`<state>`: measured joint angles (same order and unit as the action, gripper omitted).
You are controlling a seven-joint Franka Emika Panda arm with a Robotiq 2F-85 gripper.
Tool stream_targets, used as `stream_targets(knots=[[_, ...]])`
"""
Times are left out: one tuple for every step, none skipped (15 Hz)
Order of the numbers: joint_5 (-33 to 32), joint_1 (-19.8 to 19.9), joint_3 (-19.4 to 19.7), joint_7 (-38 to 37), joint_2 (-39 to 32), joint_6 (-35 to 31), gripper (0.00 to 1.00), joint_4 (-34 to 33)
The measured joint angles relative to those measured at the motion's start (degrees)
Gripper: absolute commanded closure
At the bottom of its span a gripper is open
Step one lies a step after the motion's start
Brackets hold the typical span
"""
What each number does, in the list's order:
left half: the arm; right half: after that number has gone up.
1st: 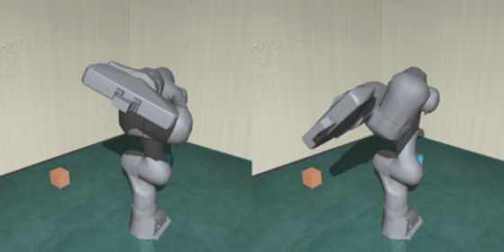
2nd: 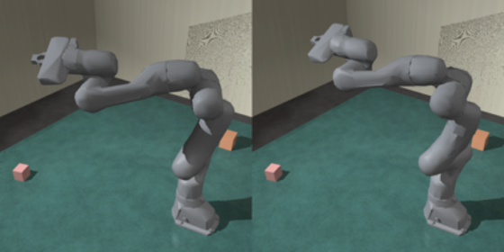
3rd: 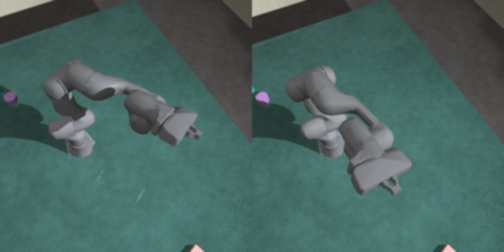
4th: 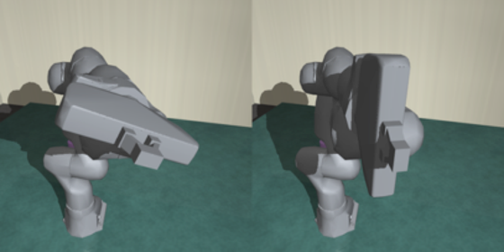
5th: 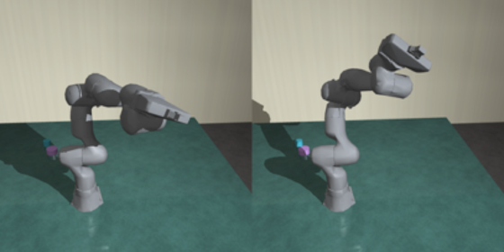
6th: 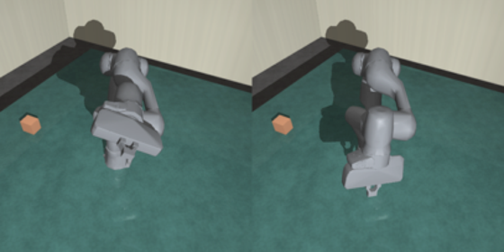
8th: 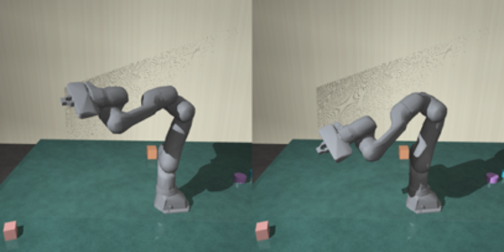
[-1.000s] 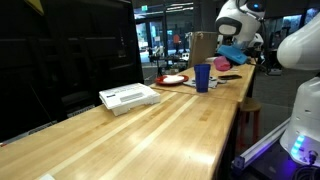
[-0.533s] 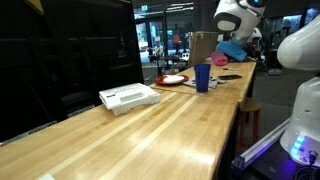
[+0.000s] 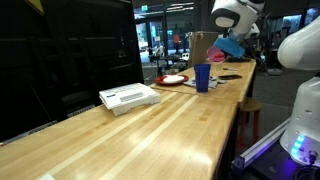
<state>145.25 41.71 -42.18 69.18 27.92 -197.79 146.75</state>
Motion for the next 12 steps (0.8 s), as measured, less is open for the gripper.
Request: stream_targets(knots=[[0.0,-0.27,-0.33,0.13,0.15,0.0,0.99,-0.09],[0.0,-0.55,-0.72,0.27,0.23,0.0,0.99,-0.22],[-0.02,-0.75,-1.22,0.44,0.28,0.0,0.99,-0.4],[-0.07,-0.9,-1.75,0.71,0.3,0.0,0.99,-0.57],[-0.13,-0.95,-2.34,1.07,0.31,0.0,0.99,-0.71],[-0.28,-0.95,-2.93,1.34,0.36,0.0,0.99,-0.78],[-0.5,-0.95,-3.49,1.53,0.47,0.0,0.99,-0.78],[-0.76,-0.88,-4.04,1.73,0.64,0.0,0.99,-0.78],[-0.98,-0.83,-4.56,1.96,0.91,-0.01,0.99,-0.77],[-1.14,-0.83,-4.99,2.22,1.21,-0.02,0.99,-0.76],[-1.23,-0.75,-5.42,2.53,1.62,-0.02,0.99,-0.71],[-1.28,-0.57,-5.83,2.85,2.07,-0.02,0.99,-0.64]])
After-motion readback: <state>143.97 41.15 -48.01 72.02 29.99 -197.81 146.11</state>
